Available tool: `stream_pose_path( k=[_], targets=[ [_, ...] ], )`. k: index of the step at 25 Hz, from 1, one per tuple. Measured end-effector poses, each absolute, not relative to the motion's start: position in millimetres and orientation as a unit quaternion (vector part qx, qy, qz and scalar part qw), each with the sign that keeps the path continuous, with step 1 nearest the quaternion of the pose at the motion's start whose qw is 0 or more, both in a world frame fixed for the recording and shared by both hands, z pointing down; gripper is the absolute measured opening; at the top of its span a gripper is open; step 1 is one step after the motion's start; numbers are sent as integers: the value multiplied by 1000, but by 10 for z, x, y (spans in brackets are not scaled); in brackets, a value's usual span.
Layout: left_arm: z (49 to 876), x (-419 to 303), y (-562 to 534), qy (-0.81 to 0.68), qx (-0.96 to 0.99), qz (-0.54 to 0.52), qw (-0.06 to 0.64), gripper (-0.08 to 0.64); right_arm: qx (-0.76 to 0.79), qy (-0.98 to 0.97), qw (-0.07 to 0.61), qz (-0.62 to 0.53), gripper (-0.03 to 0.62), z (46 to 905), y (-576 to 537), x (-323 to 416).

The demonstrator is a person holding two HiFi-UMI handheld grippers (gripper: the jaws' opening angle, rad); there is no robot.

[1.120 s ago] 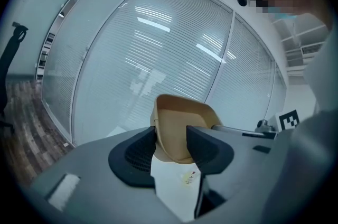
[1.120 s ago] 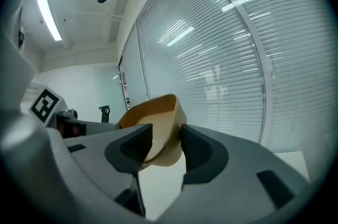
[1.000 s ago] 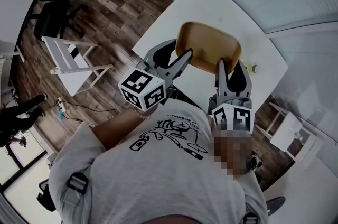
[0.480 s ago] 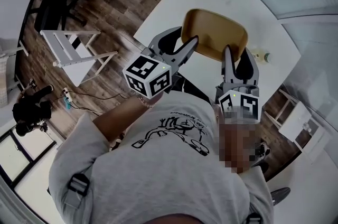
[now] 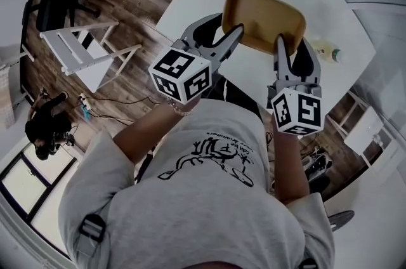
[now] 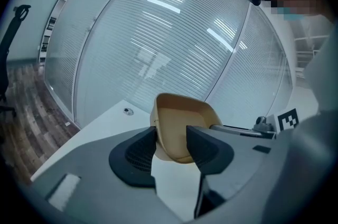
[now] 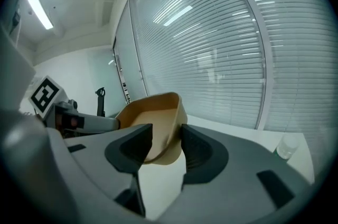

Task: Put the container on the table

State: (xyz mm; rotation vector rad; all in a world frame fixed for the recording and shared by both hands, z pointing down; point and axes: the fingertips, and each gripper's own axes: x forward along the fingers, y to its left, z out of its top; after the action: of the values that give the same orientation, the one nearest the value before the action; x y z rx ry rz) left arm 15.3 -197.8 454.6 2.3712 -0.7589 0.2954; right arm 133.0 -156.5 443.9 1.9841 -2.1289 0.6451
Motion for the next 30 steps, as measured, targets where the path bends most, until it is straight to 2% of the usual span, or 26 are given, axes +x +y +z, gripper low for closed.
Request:
stream_pose_path(
  k=[30],
  targets=[
    [6369, 349, -2376, -288, 862, 198, 367, 173, 641, -684, 144, 319, 161, 6303, -2016, 1526]
  ],
)
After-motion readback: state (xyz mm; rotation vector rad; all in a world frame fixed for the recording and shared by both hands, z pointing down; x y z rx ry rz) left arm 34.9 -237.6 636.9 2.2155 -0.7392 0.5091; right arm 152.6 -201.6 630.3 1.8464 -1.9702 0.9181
